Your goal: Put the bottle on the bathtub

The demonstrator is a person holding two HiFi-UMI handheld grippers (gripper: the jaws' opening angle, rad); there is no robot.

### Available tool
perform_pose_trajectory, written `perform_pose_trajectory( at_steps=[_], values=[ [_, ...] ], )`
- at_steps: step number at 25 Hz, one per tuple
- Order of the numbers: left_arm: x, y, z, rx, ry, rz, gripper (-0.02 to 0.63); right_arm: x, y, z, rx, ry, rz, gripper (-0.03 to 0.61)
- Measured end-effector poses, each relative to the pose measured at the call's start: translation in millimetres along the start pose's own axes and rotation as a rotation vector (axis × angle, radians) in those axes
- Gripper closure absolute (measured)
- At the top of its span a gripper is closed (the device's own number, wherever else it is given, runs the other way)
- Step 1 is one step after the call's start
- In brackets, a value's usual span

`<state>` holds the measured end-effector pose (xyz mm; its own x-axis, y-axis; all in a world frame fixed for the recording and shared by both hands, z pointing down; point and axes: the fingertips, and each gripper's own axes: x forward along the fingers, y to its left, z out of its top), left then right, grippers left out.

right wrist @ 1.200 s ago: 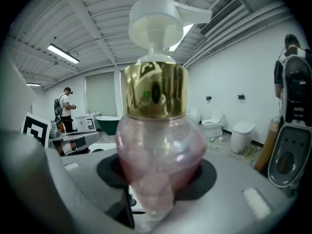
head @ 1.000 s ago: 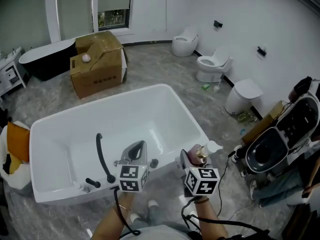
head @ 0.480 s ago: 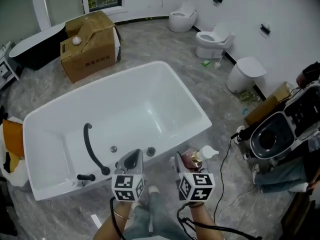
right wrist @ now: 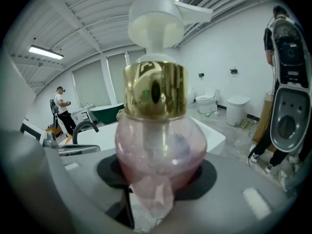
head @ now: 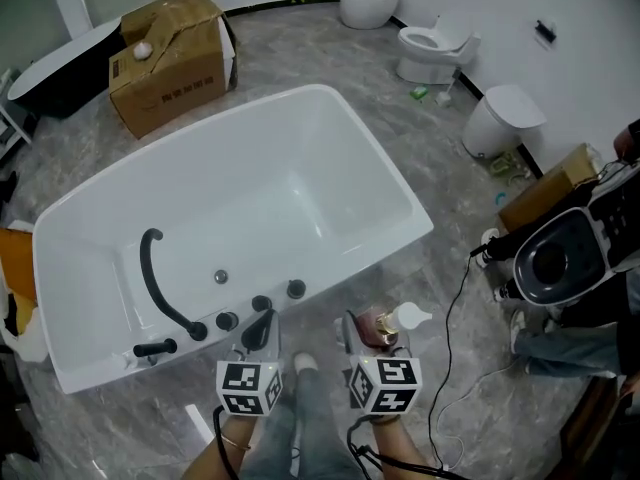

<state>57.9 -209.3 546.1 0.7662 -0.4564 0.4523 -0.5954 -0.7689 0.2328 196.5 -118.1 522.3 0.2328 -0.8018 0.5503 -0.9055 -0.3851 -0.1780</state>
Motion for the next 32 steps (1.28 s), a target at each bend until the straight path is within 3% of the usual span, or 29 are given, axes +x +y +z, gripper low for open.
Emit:
perform_pose_trajectory(
  at_steps=[15, 32],
  values=[
    [33, 30, -18, 0.004, 0.001, 0.04, 0.604, 56, -9, -17, -0.045, 0.024, 0.031, 0.36],
    [67, 64, -8, -0.037, -0.025, 0.105, 0.604, 129, -25, -22, -0.07, 0.047, 0.053, 0.36]
  ],
)
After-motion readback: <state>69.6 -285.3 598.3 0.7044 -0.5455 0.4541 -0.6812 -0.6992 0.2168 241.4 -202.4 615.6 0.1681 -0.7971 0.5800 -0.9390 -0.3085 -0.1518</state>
